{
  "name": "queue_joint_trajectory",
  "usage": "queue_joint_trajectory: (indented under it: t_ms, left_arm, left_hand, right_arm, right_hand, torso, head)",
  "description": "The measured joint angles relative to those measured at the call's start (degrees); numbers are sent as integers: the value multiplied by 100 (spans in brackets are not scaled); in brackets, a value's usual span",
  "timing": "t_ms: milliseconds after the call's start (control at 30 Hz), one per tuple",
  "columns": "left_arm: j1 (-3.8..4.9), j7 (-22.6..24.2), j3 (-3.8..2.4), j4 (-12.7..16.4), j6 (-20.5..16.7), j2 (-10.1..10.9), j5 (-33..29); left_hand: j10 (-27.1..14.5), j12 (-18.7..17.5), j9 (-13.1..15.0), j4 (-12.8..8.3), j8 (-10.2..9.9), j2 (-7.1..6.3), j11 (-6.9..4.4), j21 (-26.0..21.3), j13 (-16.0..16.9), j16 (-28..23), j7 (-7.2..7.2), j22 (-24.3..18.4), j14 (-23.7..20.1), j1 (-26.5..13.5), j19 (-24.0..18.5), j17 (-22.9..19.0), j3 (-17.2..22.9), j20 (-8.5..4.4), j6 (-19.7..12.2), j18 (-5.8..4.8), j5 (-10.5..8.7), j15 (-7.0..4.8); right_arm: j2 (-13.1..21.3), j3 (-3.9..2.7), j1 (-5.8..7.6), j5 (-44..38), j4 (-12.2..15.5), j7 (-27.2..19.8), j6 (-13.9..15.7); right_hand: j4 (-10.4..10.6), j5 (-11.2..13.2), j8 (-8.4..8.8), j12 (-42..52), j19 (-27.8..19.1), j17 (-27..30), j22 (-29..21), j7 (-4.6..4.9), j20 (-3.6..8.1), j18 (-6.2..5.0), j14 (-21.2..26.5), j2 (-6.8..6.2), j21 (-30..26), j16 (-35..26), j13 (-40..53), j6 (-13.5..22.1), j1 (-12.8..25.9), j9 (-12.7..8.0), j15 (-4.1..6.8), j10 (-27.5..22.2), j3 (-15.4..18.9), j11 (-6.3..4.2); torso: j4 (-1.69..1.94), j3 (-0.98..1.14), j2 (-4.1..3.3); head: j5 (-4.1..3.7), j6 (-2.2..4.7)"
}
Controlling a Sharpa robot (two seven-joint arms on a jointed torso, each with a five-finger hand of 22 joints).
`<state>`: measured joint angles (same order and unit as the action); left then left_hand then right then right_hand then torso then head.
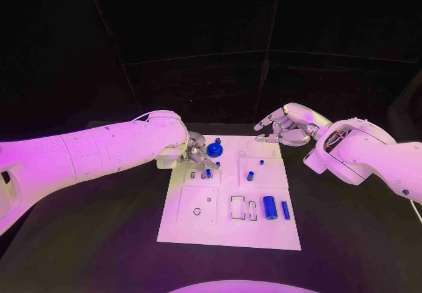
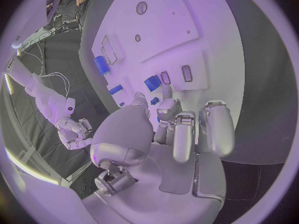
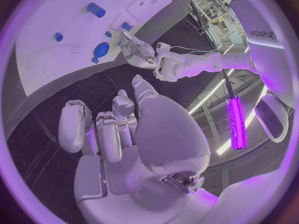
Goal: Assemble the parts on the task board
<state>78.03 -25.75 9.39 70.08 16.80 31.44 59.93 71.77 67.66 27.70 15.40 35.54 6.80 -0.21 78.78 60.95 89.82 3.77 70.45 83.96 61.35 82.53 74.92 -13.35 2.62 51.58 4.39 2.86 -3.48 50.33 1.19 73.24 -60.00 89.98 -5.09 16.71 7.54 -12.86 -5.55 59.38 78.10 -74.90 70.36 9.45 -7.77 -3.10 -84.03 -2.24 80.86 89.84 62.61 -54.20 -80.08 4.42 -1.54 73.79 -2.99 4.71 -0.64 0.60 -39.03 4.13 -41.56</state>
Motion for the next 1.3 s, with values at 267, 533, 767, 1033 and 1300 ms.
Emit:
queue_joint_trajectory:
  t_ms: [267, 533, 767, 1033, 1300]
  left_arm:
    - [0, -4, 3, -22, 82, -58, 6]
    - [0, -8, 8, -25, 163, -79, 10]
    - [0, -10, 17, -12, 227, -94, 12]
    - [0, -11, 22, -7, 266, -99, 13]
    - [0, -11, 23, -5, 263, -105, 14]
  left_hand:
    - [0, 0, 50, -25, 23, 56, 0, 0, 0, 0, 0, 8, 0, 56, 0, 0, -25, 0, -41, 0, 0, 0]
    - [0, 0, 84, -66, 26, 66, 0, 23, 6, 0, 21, 37, 0, 115, 0, -1, -27, 0, -62, 0, 0, 0]
    - [0, 0, 126, -134, 46, 88, 0, 23, 12, 0, 0, 54, 0, 184, 0, -1, -22, 0, -82, 1, 0, 0]
    - [-1, 0, 186, -234, 69, 135, 0, 23, 23, 0, 11, 68, 0, 287, 0, -1, -4, 1, -94, 0, 0, 0]
    - [-1, 0, 286, -561, 113, 260, 1, 44, 38, 0, 0, 84, 0, 668, 0, -1, 166, 1, -123, 0, 0, 1]
  right_arm:
    - [-20, 0, 0, 2, -24, 8, 0]
    - [-40, 0, 0, 3, -47, 11, 0]
    - [-50, 0, 0, 4, -70, 13, -1]
    - [-64, 0, 0, 4, -85, 14, -1]
    - [-81, 0, 0, 5, -102, 15, -2]
  right_hand:
    - [0, -32, 0, 0, 0, -5, -8, 0, 0, 0, 0, 0, 0, 0, 0, 0, 0, 0, 0, 0, 0, 0]
    - [0, -60, 0, 0, 1, -4, -8, 0, 0, 0, 0, 20, 0, 0, -7, 0, -23, 0, 0, 0, 0, 0]
    - [0, -95, 0, 0, 0, -4, -8, 0, 0, 0, 0, -1, 0, 0, -7, 0, -44, 0, 0, 0, 0, 0]
    - [0, -132, 0, 0, 1, -3, -14, 0, 0, 0, 0, -1, -21, 0, -13, 0, -44, 0, 0, 0, 0, 0]
    - [0, -165, 0, 0, 1, -3, -13, 0, 0, 0, 0, 22, -21, 0, -12, 0, -68, 0, 0, 0, 0, 0]
  torso:
    - [0, 3, 1]
    - [3, 3, 3]
    - [3, 3, 3]
    - [3, 3, 3]
    - [4, 3, 3]
  head:
    - [2, -25]
    - [-3, -51]
    - [-6, -63]
    - [-6, -78]
    - [-4, -88]
